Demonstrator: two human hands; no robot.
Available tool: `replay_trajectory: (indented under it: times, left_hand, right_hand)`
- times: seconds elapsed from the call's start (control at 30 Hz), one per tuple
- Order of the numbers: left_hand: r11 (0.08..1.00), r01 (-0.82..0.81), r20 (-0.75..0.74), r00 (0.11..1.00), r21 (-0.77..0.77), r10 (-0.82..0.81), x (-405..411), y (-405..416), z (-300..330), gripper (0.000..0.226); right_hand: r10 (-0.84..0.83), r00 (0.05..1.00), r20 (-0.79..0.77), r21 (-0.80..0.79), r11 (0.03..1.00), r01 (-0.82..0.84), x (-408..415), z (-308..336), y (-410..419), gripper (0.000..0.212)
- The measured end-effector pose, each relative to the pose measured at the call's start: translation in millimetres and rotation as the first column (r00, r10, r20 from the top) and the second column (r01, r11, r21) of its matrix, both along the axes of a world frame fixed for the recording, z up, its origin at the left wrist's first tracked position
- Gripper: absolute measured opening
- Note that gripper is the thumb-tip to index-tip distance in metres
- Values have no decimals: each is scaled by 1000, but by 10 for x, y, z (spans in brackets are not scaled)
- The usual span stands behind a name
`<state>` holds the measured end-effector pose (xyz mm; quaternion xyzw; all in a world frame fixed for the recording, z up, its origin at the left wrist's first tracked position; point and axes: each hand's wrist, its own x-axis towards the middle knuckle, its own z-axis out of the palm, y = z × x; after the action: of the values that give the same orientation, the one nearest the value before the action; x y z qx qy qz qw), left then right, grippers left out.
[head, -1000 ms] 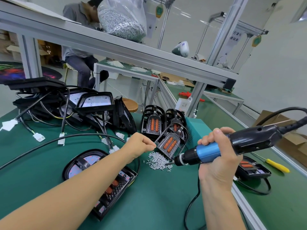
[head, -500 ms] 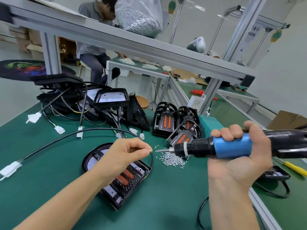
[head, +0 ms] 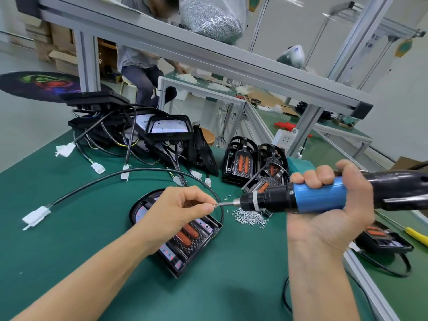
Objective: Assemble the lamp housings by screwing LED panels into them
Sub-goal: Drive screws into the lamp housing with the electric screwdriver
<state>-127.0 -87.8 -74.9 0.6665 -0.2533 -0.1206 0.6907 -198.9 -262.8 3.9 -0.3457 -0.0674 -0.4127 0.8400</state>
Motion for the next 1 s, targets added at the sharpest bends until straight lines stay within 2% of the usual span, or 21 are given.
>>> replay_trajectory:
  times: [0.17,0.27,0.37,0.43,0.53,0.7,0.8,1.0]
  left_hand:
    - [1000,-12,-27,1000,-4,12,2,17,-73,17]
    - [999,-42,-64,997,8,43,22,66,-135,15]
    - [993,-116,-77,990,32,118,54,118,-222,9]
    - [983,-156,-19,987,100,159,51,117,-301,8]
    - [945,-230,156,968,234,197,10,71,-420,12]
    - [868,-394,441,865,304,238,-10,-20,-532,18]
    - [843,-450,479,833,296,276,-4,-57,-564,15]
    - [847,-457,458,835,271,304,-2,-69,-564,15]
  right_hand:
    - [27,1000,13,-36,999,-27,21,-22,31,7]
    - [52,999,11,-85,995,-51,56,-55,58,21]
    - [-6,1000,-24,-138,990,2,124,-142,81,26]
    - [-38,998,-52,-175,984,28,176,-241,97,21]
    - [-62,994,-93,-221,974,40,240,-390,121,20]
    - [-82,991,-109,-269,962,50,313,-492,129,20]
    - [-71,990,-125,-273,961,35,333,-500,135,25]
    - [-75,988,-136,-276,961,35,341,-513,159,28]
